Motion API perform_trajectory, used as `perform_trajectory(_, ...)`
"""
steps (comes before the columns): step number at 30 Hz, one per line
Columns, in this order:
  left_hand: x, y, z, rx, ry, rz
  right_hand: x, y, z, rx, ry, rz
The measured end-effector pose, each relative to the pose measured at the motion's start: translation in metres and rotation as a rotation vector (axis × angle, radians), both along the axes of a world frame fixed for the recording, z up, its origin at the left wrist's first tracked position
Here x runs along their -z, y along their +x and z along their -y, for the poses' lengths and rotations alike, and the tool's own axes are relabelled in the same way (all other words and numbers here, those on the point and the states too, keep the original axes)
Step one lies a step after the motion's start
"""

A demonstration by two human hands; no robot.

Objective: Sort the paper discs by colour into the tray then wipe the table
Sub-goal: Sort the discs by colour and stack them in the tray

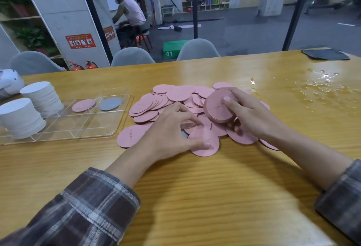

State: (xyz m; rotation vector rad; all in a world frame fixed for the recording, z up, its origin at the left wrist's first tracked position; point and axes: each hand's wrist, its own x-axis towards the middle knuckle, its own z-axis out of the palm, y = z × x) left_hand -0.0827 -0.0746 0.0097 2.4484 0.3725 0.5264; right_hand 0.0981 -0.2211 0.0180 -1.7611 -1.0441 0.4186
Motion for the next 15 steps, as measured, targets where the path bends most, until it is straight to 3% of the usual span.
perform_trajectory(4, -0.004, 0.001, -0.004, 0.002, -0.015, 0.015, -0.002, -0.003, 0.002, -0.008, -0.007, 0.025)
perform_trajectory(7, -0.010, -0.001, -0.009, 0.018, -0.162, 0.020, -0.004, -0.006, 0.003, -0.038, -0.003, 0.025)
perform_trajectory(11, -0.019, 0.000, -0.010, 0.057, -0.401, 0.205, -0.004, -0.009, 0.001, -0.138, 0.011, -0.074)
perform_trajectory(15, -0.010, 0.005, -0.005, -0.011, -0.442, 0.305, 0.001, -0.013, -0.003, -0.233, 0.042, -0.183)
